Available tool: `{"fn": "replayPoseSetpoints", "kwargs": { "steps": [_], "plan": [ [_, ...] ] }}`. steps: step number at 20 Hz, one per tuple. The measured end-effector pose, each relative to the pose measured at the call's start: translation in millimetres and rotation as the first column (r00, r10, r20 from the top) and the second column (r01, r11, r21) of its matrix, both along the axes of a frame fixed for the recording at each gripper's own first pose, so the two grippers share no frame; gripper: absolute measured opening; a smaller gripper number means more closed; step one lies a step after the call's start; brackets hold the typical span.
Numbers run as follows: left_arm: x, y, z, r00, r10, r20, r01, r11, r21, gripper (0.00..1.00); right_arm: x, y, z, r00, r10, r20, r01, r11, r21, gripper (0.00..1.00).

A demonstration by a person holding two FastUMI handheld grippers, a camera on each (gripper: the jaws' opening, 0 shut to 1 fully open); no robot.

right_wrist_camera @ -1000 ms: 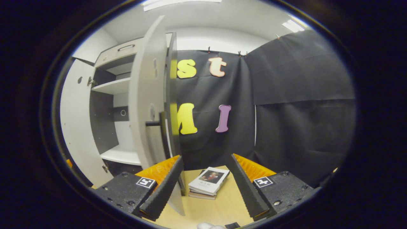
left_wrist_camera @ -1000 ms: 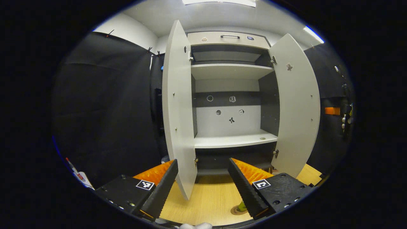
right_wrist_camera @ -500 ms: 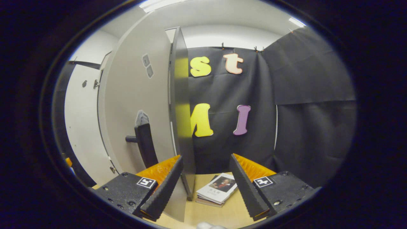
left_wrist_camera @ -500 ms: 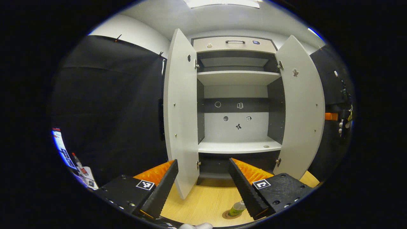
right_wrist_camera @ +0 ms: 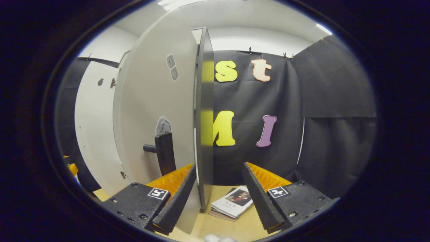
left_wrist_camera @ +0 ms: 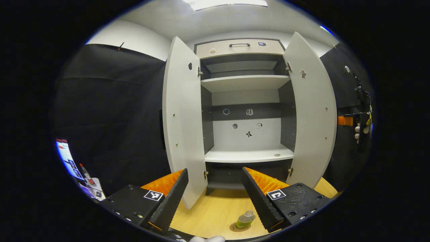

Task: Grasp the bottle in the cabinet with the left hand and place it on the coaster, then close the right door with the right hand and the left door with the left hand.

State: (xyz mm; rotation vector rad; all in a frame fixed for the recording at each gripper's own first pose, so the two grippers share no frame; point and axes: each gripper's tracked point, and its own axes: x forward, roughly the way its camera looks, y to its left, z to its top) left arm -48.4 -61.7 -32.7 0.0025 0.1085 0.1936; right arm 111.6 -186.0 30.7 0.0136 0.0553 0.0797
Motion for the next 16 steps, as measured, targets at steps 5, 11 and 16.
{"fn": "replayPoseSetpoints", "kwargs": {
  "steps": [5, 11, 16],
  "plan": [
    [1.1, -1.4, 8.3, 1.000, 0.007, 0.023, -0.007, 1.000, 0.003, 0.96, -2.3, 18.3, 1.8, 1.000, 0.014, 0.014, -0.013, 1.000, -0.009, 0.93],
    [-3.1, 11.5, 10.1, 0.999, 0.041, 0.026, -0.041, 0.999, 0.001, 0.96, -1.0, 60.5, 0.8, 0.995, 0.097, -0.002, -0.097, 0.995, 0.003, 0.93],
    [-3.9, 29.2, 8.4, 0.998, 0.064, 0.021, -0.064, 0.998, -0.005, 0.96, 4.9, 87.1, 1.5, 0.991, 0.132, -0.009, -0.132, 0.991, 0.011, 0.93]
  ]
}}
